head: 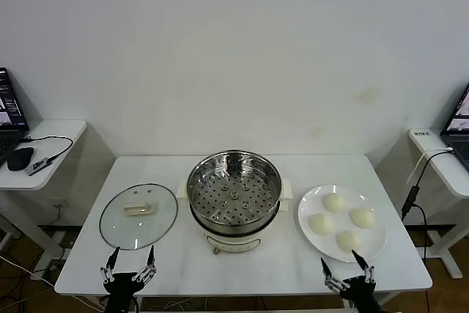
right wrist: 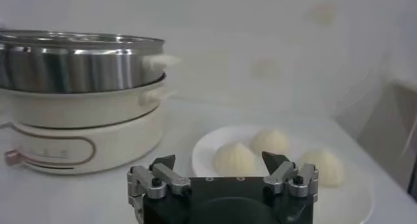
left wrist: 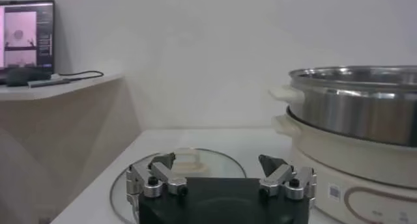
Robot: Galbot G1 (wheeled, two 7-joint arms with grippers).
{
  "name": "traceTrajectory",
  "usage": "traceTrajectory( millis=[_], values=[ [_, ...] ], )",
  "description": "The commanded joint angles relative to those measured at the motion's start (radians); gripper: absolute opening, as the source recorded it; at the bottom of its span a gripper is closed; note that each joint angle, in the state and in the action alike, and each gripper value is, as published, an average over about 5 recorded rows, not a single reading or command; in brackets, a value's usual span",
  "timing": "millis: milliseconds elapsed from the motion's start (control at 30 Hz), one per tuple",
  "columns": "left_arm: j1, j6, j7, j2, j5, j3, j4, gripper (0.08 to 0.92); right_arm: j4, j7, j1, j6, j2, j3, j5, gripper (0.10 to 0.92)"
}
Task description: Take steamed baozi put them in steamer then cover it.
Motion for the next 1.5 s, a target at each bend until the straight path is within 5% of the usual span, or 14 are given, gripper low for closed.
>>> traceTrajectory(
  millis=[33, 533, 967, 1500],
  values=[
    [-0.014, 0.039, -0.014, 0.016, 0.057, 0.006, -0.019, 0.823, 0.001, 0.038, 0.051, -0.027, -0.069, 0.021, -0.119, 0.823],
    [-0.004, 0.036, -0.008, 0.029, 0.120, 0.012, -0.027, 0.823, -0.153, -0.145, 0.405, -0.098, -0.457, 0.064, -0.699, 0.823],
    [-0.014, 0.043, -0.010, 0.005, 0.163, 0.014, -0.025, 0.823, -0.429, -0.529, 0.878, -0.131, -0.846, -0.379, -0.561, 0.823],
    [-0.004, 0.047, -0.012, -0.007, 0.175, -0.012, -0.038, 0.823, -0.799, -0.854, 1.662, -0.053, -0.732, -1.261, -0.422, 0.823]
  ],
)
